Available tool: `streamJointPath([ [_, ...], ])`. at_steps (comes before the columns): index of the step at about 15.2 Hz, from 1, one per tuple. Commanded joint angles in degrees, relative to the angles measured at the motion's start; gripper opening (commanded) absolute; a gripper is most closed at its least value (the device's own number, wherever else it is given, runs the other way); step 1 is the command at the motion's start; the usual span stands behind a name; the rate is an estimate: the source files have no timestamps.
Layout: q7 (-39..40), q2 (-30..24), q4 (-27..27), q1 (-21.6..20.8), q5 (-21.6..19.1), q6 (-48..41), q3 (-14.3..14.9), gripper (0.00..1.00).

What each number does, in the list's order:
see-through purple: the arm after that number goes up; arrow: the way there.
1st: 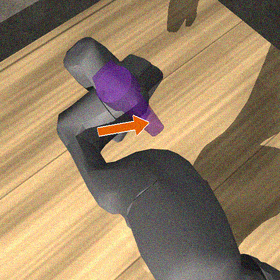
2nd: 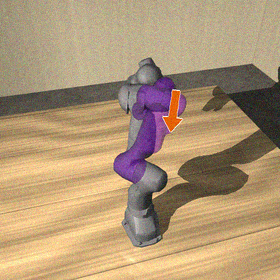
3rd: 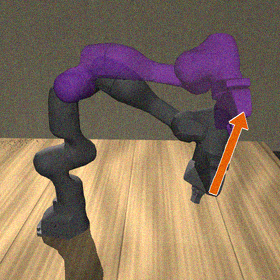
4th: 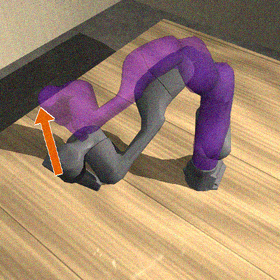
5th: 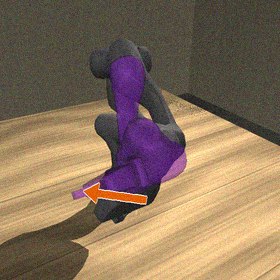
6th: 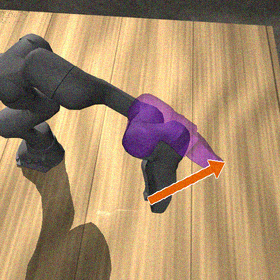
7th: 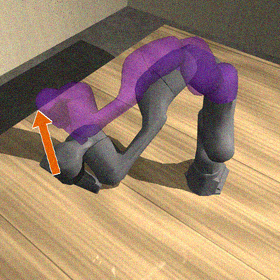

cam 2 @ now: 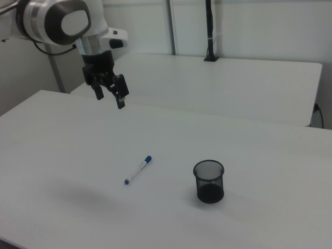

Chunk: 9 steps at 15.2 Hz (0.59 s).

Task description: Remove the marker

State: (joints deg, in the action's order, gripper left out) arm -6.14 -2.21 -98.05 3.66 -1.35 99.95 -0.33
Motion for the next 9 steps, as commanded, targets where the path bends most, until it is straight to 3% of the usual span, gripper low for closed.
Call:
streamJointPath([
  [1,-3.87,-3.59,-0.74,-3.83,0.04,-4.84,4.62,1.0],
  [7,7.52,-3.07,0.57,-4.02,2.67,-1.6,5.69,1.0],
  [9,7.55,-1.23,3.11,-3.84,2.67,-1.6,5.69,1.0],
])
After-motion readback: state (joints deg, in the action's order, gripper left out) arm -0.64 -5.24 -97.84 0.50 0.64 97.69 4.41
